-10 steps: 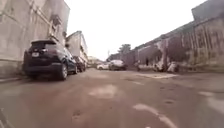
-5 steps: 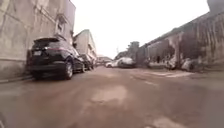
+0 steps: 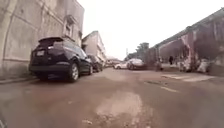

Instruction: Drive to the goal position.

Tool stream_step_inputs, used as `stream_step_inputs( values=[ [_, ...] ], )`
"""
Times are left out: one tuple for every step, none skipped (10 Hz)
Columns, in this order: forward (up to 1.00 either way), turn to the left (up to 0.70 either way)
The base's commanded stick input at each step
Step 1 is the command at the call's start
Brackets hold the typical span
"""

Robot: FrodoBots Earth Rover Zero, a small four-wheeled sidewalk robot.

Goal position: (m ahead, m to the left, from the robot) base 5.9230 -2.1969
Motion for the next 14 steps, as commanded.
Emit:
stream_step_inputs(
  values=[
    [1.00, 0.12],
    [1.00, 0.12],
    [1.00, 0.12],
    [1.00, 0.12],
    [1.00, 0.12],
    [1.00, 0.12],
    [1.00, 0.12],
    [1.00, 0.12],
    [1.00, 0.12],
    [1.00, 0.12],
    [1.00, 0.12],
    [1.00, 0.12],
    [1.00, 0.12],
    [1.00, 0.12]
  ],
)
